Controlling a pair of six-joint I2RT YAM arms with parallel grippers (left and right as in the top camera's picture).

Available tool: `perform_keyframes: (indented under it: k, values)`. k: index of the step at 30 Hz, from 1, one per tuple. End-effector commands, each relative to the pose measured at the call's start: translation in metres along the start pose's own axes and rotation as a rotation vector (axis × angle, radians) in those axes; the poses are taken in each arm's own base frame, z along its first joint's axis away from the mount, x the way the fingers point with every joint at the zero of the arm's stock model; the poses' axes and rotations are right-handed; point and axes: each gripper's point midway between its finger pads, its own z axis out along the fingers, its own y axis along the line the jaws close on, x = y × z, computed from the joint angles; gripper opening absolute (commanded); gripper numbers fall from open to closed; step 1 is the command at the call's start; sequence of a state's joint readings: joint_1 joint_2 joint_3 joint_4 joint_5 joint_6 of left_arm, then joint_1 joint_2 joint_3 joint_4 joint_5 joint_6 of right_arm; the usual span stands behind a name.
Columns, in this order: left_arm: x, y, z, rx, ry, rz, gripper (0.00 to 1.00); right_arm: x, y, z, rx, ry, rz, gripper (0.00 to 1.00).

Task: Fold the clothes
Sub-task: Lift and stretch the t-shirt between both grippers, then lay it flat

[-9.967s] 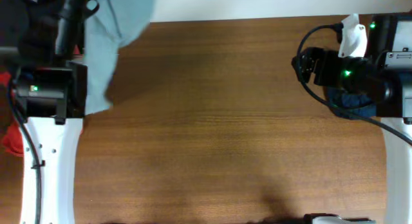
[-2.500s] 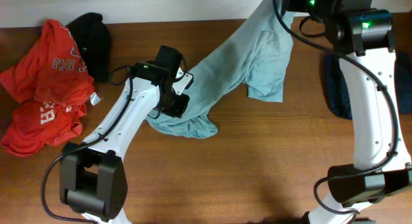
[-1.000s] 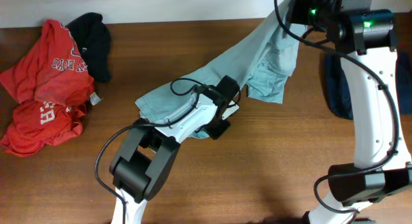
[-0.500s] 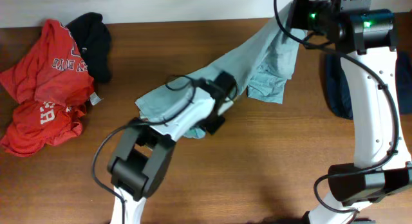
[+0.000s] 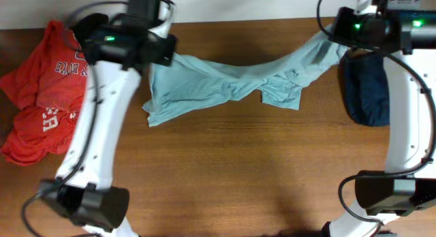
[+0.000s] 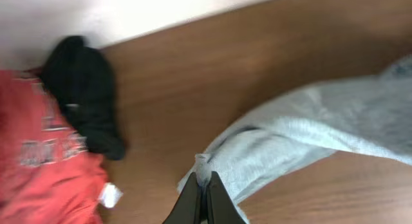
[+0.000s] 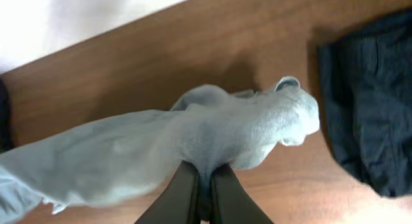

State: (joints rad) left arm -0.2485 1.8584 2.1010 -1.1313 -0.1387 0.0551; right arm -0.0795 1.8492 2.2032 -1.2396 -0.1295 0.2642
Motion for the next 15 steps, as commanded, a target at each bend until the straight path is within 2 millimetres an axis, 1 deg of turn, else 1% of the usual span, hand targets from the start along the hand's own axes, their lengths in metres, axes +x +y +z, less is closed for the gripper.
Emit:
perform_keyframes:
  k: [1, 4, 9, 11, 15]
  values:
    - [-0.007, 0.037, -0.016, -0.064, -0.037, -0.075, 0.01, 0.0, -0.008, -0.006, -0.041, 0.02, 0.051, 0.04]
    - [-0.009, 0.054, -0.021, -0.096, -0.054, -0.101, 0.01, 0.003, -0.016, -0.008, -0.049, 0.043, 0.078, 0.04]
    - [-0.012, 0.082, -0.027, -0.222, -0.076, -0.123, 0.01, 0.008, -0.032, -0.013, -0.054, 0.07, 0.117, 0.04]
    - [-0.014, 0.088, -0.031, -0.255, -0.086, -0.127, 0.01, 0.01, -0.039, -0.014, -0.049, 0.083, 0.134, 0.04]
    - [-0.022, 0.09, -0.039, -0.259, -0.116, -0.132, 0.01, 0.019, -0.048, -0.016, -0.03, 0.12, 0.153, 0.04]
